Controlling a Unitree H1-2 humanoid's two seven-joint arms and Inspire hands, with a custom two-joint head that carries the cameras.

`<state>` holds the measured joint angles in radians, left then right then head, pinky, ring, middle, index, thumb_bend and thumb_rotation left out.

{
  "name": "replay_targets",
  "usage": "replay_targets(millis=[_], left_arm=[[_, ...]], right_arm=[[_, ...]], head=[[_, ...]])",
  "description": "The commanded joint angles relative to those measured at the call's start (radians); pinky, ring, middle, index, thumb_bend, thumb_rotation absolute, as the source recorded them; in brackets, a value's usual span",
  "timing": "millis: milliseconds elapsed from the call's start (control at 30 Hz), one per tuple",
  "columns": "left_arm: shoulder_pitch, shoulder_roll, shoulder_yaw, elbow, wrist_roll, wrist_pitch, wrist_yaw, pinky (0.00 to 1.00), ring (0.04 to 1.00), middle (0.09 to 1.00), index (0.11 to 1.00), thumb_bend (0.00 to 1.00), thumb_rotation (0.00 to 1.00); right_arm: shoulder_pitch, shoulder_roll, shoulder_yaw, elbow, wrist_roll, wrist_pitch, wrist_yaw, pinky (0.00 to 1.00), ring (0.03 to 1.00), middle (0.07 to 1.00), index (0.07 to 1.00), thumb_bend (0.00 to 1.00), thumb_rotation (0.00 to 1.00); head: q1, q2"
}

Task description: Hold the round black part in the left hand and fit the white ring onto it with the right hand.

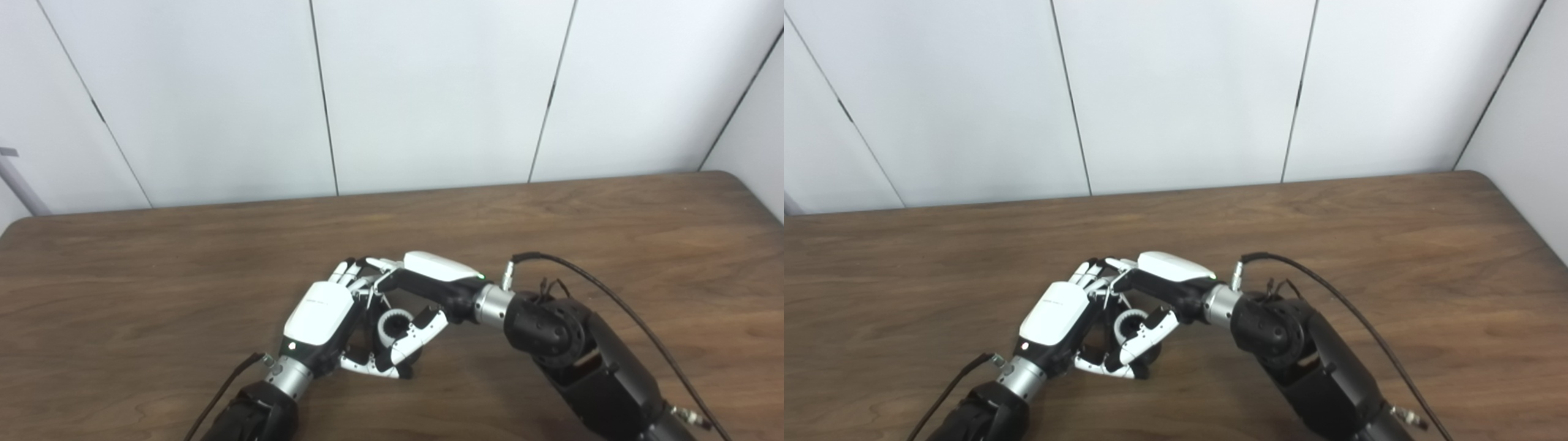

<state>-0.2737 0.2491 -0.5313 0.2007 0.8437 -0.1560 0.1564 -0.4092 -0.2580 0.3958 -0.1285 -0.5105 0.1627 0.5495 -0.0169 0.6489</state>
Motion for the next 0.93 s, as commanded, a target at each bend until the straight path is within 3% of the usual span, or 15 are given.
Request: replay_targets(millis=[0,433,600,900], left_arm=[[0.067,-0.031,-0.062,0.078,0.010,-0.010,-0.053,1.00,0.973,0.815,0.480,0.52,0.05],[0.066,-0.028,-0.066,0.062,0.013,0.018,-0.086,1.00,0.987,0.837,0.480,0.52,0.05],[0.060,-0.042,-0.056,0.096,-0.011,0.000,-0.062,1.00,0.982,0.843,0.479,0.52,0.05],[0.026,-0.058,-0.032,0.175,-0.059,-0.031,-0.047,1.00,0.984,0.856,0.478,0.52,0.05]], right_arm=[[-0.021,0.022,-0.030,-0.027,0.033,-0.060,-0.068,1.00,1.000,1.000,1.000,1.00,0.60],[0.012,0.040,-0.071,0.005,0.132,-0.163,-0.124,1.00,1.000,1.000,1.000,1.00,0.61],[0.016,0.038,-0.078,0.012,0.211,-0.195,-0.111,1.00,1.000,1.000,1.000,1.00,0.62],[0.072,0.028,-0.117,-0.042,0.276,-0.180,-0.131,1.00,1.000,1.000,1.000,1.00,0.63]], head=[[-0.001,0.001],[0.011,0.002],[0.032,0.000],[0.026,-0.025]])
